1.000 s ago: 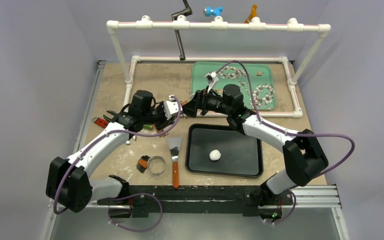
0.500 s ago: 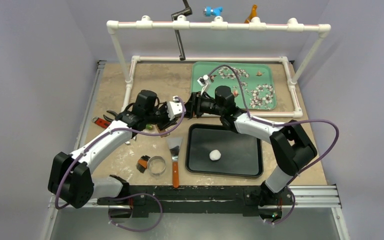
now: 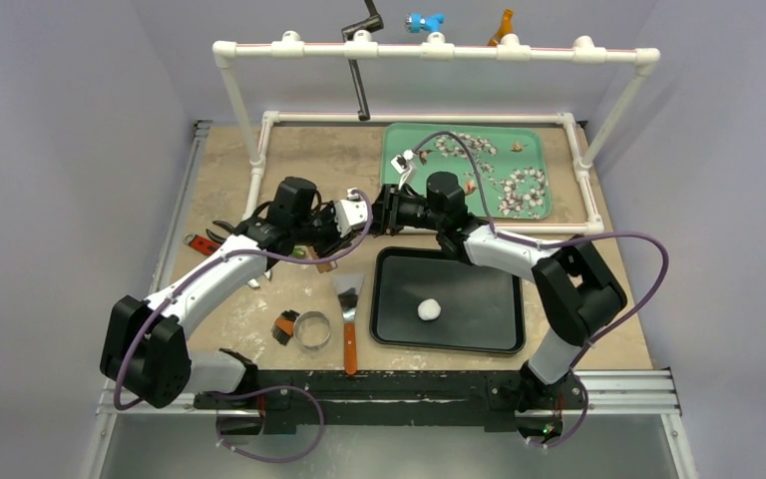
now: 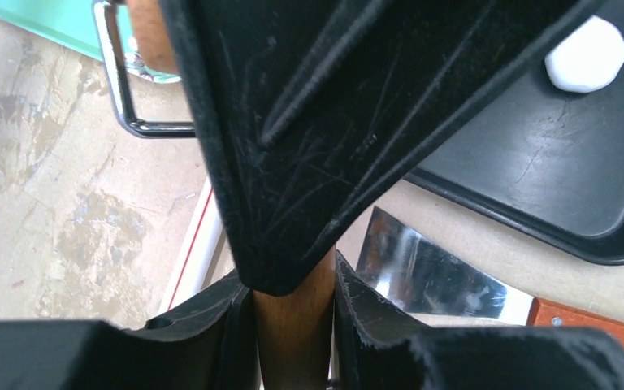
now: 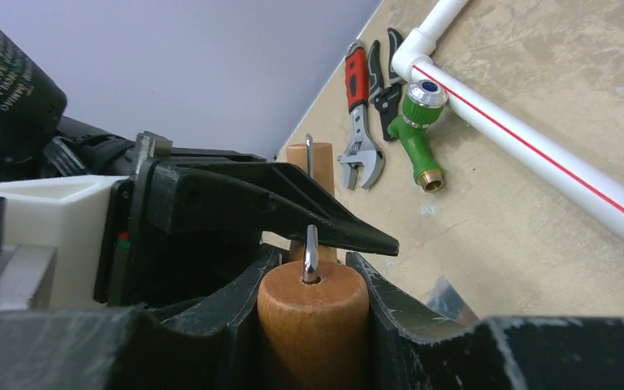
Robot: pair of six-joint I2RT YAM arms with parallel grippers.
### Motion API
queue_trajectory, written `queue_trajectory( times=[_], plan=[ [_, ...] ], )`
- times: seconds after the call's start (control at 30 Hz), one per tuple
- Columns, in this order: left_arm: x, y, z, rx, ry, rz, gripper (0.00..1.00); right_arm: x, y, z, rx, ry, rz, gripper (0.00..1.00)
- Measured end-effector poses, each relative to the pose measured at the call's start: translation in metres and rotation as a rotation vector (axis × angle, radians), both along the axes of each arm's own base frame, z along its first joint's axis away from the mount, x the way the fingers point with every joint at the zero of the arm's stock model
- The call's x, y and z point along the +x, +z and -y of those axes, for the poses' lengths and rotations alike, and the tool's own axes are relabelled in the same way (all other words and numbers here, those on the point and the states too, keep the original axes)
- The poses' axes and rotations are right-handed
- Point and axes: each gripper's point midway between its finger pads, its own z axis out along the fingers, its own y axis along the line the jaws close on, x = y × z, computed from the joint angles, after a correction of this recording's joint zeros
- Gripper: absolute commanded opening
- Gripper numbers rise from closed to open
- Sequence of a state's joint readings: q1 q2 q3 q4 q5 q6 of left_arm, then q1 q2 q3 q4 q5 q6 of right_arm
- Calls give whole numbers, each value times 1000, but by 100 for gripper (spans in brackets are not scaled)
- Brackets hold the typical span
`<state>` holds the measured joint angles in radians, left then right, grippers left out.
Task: Roll out the dumpling wrappers from the dough
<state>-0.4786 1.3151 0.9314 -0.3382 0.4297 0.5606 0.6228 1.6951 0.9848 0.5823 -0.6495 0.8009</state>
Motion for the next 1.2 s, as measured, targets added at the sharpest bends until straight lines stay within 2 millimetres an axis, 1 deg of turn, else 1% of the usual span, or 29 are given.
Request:
queue_trajectory(
  times=[0.03,0.07,0.1,0.2,0.23,0.3,0.37,0.43,0.5,0.57,0.63,0.7,0.8,0.87,0.9,0.97,1.0,1.07,1.13,1.2],
  plan=[
    [1,1,0,1,5,-4,89,0,-1,1,-4,-2,0,0],
    [2,2,1,-1,5,-4,96,0,-3,2,-17,-4,-3,0],
    [4,7,3,-10,10,-2,98,-1,-8,4,-41,-6,-14,0],
    [8,22,7,-39,10,17,100,-6,-26,17,-153,-32,-42,0],
    [7,27,8,-48,7,19,100,-9,-29,23,-191,-41,-45,0],
    [3,34,10,-62,-6,7,100,-14,-27,35,-259,-61,-39,0],
    [-2,42,13,-77,-20,-12,100,-16,-12,48,-323,-90,-5,0],
    [-6,50,14,-95,-20,-28,94,-16,8,62,-372,-132,40,0],
    [-7,55,15,-112,-7,-46,87,-18,26,80,-426,-188,77,0],
    [-8,55,17,-125,17,-73,83,-21,37,100,-480,-244,94,0],
    [-6,48,19,-124,52,-121,81,-26,37,121,-547,-293,83,0],
    [0,36,28,-108,85,-173,82,-32,29,138,-620,-324,44,0],
    [7,2,44,-39,123,-251,83,-44,5,163,-747,-352,-40,0],
    [6,-22,53,21,129,-283,83,-53,-8,177,-810,-367,-80,0],
    [5,-33,57,55,129,-290,82,-55,-10,180,-817,-371,-85,0],
    [7,-48,66,122,128,-287,79,-63,-16,195,-854,-408,-97,0],
    [9,-51,73,142,122,-283,76,-66,-16,201,-863,-427,-95,0],
    [15,-54,84,172,102,-272,75,-69,-14,210,-863,-462,-88,0],
    [28,-54,97,190,86,-245,74,-69,-11,216,-858,-491,-78,0],
    [36,-60,103,217,79,-223,71,-65,-11,219,-853,-511,-72,0]
  ],
)
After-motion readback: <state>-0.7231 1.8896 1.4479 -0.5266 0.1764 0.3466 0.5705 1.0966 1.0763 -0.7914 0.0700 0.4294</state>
